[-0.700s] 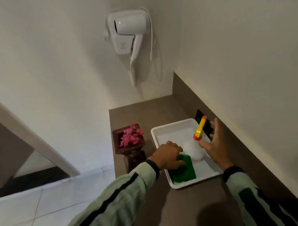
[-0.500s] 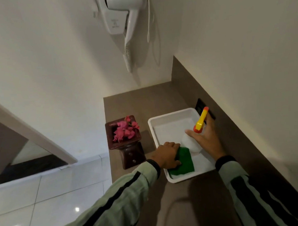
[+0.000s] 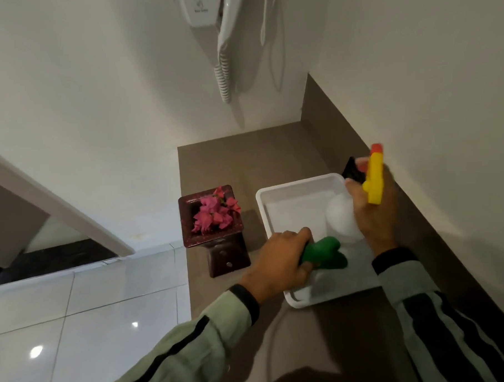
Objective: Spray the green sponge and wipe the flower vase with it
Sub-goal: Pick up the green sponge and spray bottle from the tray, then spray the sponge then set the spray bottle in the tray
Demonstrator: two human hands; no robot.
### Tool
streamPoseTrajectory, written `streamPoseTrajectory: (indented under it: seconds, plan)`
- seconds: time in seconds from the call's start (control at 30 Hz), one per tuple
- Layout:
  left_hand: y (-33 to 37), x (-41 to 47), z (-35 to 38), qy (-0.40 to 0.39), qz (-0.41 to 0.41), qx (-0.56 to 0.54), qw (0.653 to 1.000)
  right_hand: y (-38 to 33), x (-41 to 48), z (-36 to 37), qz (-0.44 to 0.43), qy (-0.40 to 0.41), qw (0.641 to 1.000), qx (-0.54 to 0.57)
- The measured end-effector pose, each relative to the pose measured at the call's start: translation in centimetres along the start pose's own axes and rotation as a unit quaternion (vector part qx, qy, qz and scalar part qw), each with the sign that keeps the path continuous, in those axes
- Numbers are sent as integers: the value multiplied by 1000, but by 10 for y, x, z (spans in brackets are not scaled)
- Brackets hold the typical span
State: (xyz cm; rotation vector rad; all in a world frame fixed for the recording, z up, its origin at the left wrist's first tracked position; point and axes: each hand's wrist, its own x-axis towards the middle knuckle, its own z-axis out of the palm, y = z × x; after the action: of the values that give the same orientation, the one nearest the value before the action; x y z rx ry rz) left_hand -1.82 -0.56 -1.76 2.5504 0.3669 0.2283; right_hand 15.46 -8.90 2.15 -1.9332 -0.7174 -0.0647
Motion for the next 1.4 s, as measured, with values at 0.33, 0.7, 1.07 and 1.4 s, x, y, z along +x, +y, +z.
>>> streamPoseTrajectory:
  seconds: [0.33,0.7,1.07,1.4]
  plan:
    - [1,-134,-52,164,-118,-242,949,-83,-69,-52,-174,-10,984,16]
    - [-47,-221,-62,356,-416,-406,732,-62,-161,19,-141,-225,962,53]
    - [-52,-220,-56,387,-441,-439,681,-40,-164,27,-47,-307,949,-58]
    - [-51,-204,-48,312,-428,-461,712,-40,-81,-32,-26,-54,995,-76]
